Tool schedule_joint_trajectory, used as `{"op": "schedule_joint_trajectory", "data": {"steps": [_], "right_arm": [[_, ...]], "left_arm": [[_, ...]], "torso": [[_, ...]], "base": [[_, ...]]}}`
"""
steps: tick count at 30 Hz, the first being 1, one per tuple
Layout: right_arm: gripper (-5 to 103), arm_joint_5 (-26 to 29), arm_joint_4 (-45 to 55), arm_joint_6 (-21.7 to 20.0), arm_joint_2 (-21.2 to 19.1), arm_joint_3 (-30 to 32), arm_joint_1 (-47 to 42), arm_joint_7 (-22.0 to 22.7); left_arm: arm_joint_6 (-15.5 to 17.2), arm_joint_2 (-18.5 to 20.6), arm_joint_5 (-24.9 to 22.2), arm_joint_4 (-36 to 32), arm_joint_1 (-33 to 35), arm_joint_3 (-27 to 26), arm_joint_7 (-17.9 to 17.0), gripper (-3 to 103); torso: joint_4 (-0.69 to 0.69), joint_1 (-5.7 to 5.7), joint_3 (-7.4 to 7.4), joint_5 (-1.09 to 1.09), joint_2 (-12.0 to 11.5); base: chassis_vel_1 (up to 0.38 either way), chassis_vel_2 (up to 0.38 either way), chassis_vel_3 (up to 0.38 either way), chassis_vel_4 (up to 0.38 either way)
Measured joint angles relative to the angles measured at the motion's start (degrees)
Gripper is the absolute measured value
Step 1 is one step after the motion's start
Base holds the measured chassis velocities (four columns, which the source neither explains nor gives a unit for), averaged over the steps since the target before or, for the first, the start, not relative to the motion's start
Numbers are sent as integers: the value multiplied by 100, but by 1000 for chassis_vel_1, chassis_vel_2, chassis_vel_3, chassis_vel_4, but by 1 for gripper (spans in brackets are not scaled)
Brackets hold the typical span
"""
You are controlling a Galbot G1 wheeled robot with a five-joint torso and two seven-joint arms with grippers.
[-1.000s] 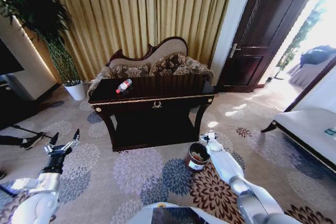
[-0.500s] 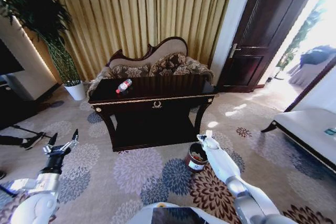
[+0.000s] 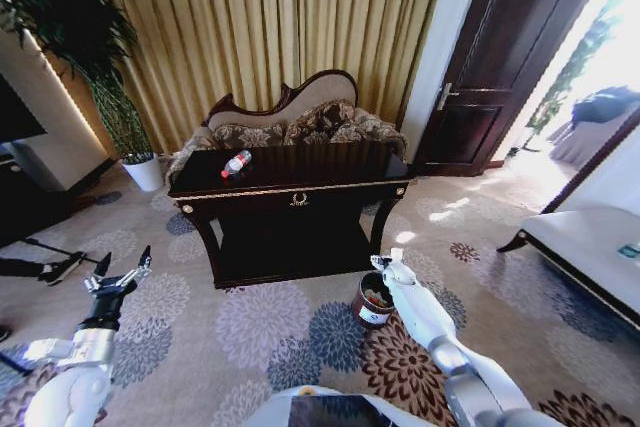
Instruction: Move to the front of the table and place the trash on the table into the trash bin.
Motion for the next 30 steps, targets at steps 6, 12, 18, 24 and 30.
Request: {"op": "schedule_joint_trajectory", "data": {"steps": [6, 12, 18, 24, 30], "right_arm": [[100, 297, 18, 197, 31, -21, 61, -90], [100, 253, 79, 148, 3, -62, 79, 94], [100, 298, 195, 204, 4, -57, 34, 27], [100, 305, 362, 7, 0, -45, -36, -132], [100, 112, 358, -76, 17, -61, -60, -146]], "left_arm": [[-8, -11, 19, 11, 12, 2, 19, 100], [-61, -3, 14, 23, 36, -24, 49, 100], [-84, -4, 8, 34, 28, -25, 61, 100], [-91, 0, 4, 46, 18, -26, 90, 100], [-92, 12, 1, 54, 0, -30, 93, 100]], "torso": [[-2, 0, 0, 1, 0], [0, 0, -1, 1, 0], [2, 0, -1, 0, 0], [1, 0, 0, 2, 0], [-2, 0, 0, 0, 0]], "base": [[0, 0, 0, 0], [0, 0, 0, 0], [0, 0, 0, 0], [0, 0, 0, 0], [0, 0, 0, 0]]}}
